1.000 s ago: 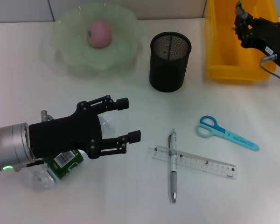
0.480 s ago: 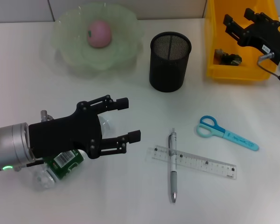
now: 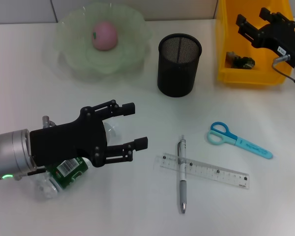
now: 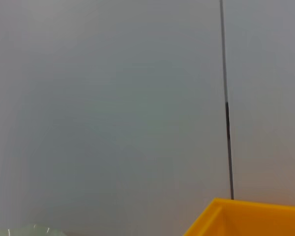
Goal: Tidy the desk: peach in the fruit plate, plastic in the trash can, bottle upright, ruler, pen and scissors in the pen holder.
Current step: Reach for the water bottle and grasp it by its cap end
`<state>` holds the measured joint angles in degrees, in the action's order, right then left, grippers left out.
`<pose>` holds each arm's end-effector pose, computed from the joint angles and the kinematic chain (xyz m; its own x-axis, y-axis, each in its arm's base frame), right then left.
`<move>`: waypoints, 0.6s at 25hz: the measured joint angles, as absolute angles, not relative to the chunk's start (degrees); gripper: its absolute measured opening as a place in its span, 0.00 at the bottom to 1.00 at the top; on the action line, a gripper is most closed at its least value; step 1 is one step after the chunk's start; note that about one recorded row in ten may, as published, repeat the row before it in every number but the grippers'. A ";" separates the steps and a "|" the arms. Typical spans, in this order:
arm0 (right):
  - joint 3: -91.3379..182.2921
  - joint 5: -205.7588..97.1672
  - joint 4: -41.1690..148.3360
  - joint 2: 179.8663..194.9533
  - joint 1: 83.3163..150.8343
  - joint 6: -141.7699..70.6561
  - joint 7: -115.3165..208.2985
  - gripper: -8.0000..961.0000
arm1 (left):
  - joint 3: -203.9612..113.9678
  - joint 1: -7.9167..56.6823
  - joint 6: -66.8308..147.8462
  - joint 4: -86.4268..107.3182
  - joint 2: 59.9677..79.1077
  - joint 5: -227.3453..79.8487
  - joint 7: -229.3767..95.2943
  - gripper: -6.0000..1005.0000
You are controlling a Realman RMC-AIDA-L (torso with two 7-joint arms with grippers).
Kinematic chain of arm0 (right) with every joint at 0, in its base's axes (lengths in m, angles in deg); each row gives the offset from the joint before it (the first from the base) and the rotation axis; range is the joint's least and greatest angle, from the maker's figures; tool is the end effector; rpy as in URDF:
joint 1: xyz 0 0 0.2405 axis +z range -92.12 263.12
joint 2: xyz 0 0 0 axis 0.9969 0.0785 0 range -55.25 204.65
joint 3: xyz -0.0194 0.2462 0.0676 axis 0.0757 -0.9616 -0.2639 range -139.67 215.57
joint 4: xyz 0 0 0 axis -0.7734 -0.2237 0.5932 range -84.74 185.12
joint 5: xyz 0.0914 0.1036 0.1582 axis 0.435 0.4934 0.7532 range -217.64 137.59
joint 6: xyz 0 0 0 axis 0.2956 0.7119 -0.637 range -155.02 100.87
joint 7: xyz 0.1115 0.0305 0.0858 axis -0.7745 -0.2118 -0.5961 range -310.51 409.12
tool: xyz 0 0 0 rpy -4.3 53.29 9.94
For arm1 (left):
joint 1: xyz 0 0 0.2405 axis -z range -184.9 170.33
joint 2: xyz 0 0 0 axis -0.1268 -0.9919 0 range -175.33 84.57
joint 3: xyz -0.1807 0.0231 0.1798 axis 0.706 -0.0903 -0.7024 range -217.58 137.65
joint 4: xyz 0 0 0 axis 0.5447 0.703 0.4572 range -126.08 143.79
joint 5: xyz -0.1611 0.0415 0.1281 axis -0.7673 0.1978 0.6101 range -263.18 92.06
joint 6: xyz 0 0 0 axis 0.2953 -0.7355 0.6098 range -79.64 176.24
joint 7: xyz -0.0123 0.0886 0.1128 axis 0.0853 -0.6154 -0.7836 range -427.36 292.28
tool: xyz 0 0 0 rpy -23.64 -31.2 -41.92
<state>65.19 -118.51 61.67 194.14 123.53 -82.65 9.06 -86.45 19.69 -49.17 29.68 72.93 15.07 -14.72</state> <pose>0.2890 0.4046 -0.0070 0.6984 -0.1221 -0.7052 -0.6837 -0.4049 -0.6071 -0.2600 0.2760 -0.0333 0.7252 0.1179 0.6783 0.2558 -0.9608 -0.1065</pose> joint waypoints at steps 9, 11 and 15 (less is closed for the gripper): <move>65.29 -118.51 61.79 194.14 123.41 -83.13 9.05 0.78 | -86.46 19.75 -49.17 29.84 72.92 14.60 -14.72 0.81; 65.45 -118.51 61.79 194.14 123.41 -83.85 9.06 0.79 | -86.46 19.76 -49.17 29.86 72.92 14.45 -14.72 0.81; 65.19 -118.50 61.81 194.14 123.10 -85.52 9.07 0.80 | -86.46 19.78 -49.16 29.86 72.92 14.43 -14.72 0.81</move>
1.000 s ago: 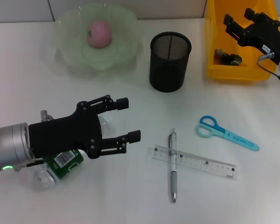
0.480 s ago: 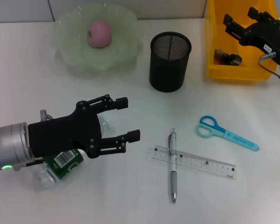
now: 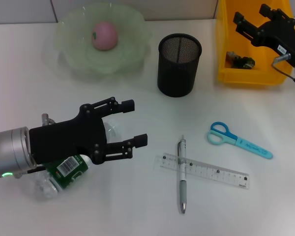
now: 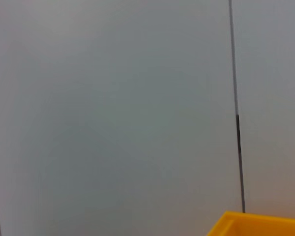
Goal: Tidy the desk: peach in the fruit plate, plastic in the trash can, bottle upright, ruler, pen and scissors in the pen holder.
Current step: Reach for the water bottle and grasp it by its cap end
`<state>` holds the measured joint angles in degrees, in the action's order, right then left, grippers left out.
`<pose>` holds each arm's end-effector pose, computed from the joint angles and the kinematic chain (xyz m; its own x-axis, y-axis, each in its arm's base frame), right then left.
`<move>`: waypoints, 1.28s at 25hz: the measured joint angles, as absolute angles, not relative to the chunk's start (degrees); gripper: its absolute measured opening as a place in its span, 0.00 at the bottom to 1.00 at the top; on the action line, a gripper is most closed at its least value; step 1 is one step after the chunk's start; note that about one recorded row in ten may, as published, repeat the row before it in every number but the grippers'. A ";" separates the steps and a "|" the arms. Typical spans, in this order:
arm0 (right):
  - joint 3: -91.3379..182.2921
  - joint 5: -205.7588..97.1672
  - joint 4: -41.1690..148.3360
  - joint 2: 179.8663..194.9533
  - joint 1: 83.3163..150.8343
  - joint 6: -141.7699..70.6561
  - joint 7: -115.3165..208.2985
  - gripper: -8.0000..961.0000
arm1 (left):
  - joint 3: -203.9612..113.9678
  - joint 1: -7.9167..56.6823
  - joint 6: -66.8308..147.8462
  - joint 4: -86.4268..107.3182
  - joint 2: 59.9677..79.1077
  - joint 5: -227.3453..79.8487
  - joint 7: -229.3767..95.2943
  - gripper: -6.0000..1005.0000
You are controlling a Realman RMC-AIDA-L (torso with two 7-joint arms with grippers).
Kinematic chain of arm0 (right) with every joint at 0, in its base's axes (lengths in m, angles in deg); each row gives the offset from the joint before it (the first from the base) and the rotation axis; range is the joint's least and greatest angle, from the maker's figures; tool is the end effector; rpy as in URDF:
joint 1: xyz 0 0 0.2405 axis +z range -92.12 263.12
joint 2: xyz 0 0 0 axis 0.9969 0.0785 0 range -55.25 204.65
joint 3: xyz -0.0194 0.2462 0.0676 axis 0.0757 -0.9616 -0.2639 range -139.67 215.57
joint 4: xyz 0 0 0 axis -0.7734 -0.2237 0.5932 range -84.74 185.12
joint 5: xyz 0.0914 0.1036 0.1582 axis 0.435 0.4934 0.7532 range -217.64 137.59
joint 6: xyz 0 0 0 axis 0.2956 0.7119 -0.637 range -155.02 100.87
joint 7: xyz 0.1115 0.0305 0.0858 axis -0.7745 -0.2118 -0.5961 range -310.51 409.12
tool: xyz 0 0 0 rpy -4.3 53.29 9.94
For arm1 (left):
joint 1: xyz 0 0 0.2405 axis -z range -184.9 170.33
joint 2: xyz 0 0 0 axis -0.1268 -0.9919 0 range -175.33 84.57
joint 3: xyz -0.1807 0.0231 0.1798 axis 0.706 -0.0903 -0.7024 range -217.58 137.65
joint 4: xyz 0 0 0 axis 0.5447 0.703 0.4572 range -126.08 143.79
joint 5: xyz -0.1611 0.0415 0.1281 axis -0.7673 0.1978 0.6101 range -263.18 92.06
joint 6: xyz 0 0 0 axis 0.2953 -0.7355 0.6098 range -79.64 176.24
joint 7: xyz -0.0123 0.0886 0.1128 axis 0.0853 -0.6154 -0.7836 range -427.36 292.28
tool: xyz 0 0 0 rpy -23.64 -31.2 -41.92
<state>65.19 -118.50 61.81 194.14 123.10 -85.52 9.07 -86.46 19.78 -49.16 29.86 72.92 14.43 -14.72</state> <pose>0.2849 0.4014 -0.0052 0.6899 -0.0907 -0.7182 -0.6781 -0.4285 -0.5972 -0.2588 0.2779 -0.0319 0.7216 0.1104 0.6835 0.2555 -0.9600 -0.1147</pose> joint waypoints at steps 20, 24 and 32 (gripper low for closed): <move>76.01 -123.60 73.27 192.11 112.78 -113.88 -13.08 0.80 | -86.46 19.96 -48.92 29.86 72.83 14.46 -14.35 0.81; 76.66 -131.40 74.66 189.60 112.04 -120.74 -16.40 0.80 | -86.46 20.31 -48.84 29.86 72.83 14.46 -13.67 0.81; 76.66 -143.08 77.36 187.41 110.92 -124.98 -16.97 0.80 | -85.94 20.37 -48.65 30.66 72.77 14.40 -10.94 0.81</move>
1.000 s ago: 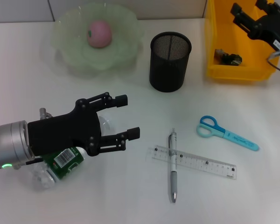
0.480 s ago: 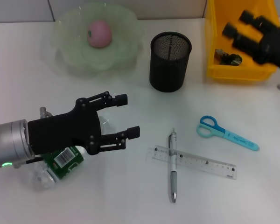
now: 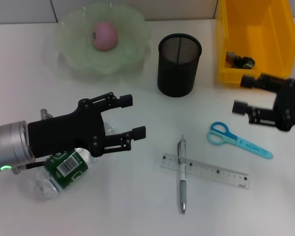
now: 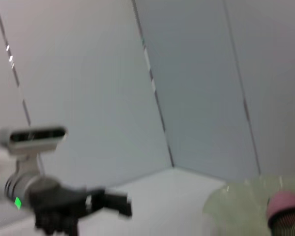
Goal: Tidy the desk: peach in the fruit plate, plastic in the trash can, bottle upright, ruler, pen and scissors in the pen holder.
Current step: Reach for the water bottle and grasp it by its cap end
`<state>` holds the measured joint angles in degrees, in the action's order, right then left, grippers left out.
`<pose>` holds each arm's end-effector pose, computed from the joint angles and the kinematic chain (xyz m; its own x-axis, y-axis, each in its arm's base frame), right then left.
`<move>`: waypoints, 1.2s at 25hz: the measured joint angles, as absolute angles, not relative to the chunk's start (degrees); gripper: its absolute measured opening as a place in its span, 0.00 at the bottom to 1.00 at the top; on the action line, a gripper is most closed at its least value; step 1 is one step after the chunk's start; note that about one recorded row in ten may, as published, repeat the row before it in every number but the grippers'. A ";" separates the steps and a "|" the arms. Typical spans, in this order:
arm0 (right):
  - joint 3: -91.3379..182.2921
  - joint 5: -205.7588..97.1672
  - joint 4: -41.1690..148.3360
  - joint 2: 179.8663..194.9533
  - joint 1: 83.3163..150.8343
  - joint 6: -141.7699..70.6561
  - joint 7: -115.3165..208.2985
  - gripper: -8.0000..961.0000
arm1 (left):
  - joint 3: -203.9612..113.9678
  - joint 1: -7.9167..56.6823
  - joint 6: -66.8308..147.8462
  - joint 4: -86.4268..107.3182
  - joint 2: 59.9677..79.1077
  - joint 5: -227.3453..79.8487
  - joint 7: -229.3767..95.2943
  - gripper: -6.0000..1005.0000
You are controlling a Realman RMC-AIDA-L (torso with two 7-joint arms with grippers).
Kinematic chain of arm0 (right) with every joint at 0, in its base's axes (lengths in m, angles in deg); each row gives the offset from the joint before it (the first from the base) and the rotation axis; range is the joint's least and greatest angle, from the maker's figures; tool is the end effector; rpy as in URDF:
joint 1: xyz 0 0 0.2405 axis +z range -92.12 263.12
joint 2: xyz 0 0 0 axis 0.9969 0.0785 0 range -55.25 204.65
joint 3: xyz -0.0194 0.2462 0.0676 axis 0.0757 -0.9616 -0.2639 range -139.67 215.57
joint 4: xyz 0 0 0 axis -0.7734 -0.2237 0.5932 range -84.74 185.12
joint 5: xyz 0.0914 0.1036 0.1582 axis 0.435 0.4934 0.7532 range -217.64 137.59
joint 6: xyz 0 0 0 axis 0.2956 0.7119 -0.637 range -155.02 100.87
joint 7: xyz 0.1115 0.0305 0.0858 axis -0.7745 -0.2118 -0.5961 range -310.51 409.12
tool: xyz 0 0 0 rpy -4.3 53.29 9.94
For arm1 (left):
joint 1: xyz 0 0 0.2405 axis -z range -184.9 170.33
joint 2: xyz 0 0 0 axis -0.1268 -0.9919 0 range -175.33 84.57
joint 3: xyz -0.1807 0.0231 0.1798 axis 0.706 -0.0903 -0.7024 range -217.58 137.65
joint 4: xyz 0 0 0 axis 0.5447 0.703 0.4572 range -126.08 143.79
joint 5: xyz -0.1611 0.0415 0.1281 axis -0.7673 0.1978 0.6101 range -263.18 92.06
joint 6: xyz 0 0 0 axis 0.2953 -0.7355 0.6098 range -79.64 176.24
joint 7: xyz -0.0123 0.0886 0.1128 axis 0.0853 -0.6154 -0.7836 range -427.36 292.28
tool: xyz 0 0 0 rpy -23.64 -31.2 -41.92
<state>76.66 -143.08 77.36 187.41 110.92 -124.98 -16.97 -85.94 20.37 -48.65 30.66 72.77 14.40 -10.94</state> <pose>0.2900 0.2981 0.0323 0.7218 -0.2200 -0.6562 -0.4183 -0.8940 -0.1604 -0.2569 0.2845 -0.0284 0.7119 0.1523 0.6855 0.2928 -0.9517 -0.0927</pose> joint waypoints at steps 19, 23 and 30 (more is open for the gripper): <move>77.71 -155.34 81.83 189.90 111.35 -124.43 -13.69 0.80 | -85.40 19.10 -47.00 31.18 72.48 14.37 -7.19 0.81; 77.71 -156.30 81.91 190.08 111.69 -123.75 -13.41 0.80 | -85.40 19.08 -46.89 31.18 72.48 14.37 -7.19 0.81; 77.68 -156.80 81.91 190.57 111.78 -122.95 -12.90 0.80 | -85.40 19.18 -46.58 31.18 72.48 14.37 -7.21 0.81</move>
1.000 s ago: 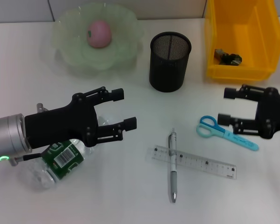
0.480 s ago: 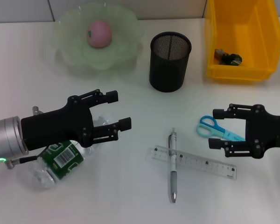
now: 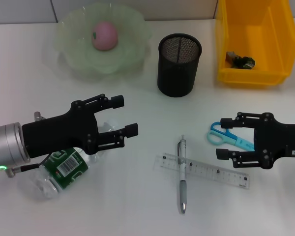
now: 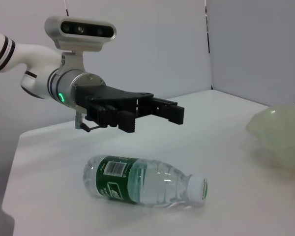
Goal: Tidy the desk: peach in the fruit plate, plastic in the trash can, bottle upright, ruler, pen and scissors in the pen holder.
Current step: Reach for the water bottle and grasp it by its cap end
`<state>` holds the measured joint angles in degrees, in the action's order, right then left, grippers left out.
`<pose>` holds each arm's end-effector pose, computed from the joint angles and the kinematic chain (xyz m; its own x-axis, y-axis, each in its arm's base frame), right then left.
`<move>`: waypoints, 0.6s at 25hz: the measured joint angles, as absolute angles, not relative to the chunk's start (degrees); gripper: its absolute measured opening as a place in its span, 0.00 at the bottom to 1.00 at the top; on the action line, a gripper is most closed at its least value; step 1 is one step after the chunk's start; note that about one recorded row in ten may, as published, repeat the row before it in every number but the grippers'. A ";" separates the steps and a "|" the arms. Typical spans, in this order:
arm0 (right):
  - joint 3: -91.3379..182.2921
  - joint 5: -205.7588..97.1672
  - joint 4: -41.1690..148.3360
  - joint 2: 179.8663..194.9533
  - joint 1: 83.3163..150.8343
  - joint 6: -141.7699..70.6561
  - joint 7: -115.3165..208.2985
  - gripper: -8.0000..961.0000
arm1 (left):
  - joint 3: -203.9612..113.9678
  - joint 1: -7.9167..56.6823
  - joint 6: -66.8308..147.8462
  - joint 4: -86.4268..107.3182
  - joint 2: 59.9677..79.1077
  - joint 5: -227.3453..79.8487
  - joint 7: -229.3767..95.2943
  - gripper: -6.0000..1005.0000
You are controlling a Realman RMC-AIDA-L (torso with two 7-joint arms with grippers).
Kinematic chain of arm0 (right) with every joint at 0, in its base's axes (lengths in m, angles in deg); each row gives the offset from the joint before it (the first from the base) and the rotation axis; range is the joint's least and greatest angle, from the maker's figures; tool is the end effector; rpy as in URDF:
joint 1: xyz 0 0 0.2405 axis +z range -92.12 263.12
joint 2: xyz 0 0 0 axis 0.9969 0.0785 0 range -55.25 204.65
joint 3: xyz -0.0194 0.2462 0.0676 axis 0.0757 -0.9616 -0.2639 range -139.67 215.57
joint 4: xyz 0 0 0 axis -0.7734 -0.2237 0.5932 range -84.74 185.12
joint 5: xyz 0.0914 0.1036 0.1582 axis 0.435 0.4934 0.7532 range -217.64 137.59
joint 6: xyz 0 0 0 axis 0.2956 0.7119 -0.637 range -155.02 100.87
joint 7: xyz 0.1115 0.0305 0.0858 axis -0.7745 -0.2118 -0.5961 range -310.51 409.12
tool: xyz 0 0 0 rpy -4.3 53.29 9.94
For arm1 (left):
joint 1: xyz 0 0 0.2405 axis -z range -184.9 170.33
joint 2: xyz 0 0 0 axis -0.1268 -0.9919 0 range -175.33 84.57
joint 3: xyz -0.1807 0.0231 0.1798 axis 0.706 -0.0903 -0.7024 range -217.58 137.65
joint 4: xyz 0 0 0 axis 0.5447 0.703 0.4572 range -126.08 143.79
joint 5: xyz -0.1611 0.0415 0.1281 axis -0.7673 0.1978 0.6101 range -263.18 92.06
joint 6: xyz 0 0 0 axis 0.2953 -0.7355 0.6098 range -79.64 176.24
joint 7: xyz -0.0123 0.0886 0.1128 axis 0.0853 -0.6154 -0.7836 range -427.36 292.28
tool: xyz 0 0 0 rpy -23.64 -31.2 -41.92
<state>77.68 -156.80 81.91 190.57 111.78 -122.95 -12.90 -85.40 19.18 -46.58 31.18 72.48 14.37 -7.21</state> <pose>0.2933 0.2886 0.0010 0.8647 -0.1962 -0.4624 -0.2867 -0.9487 -0.1335 -0.2672 0.2854 -0.0255 0.7014 0.2220 0.6773 0.3760 -0.9226 -0.0870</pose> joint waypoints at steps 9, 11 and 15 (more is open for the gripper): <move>77.67 -156.90 81.92 190.94 111.56 -122.95 -12.23 0.80 | -84.72 21.35 -46.69 37.01 72.94 14.42 5.91 0.81; 77.68 -157.03 81.92 191.02 111.52 -122.95 -12.17 0.80 | -84.82 22.07 -45.95 38.10 72.83 14.72 9.82 0.81; 77.75 -158.09 81.92 191.31 111.44 -122.62 -12.13 0.80 | -84.85 22.67 -44.16 40.40 72.58 16.30 15.24 0.81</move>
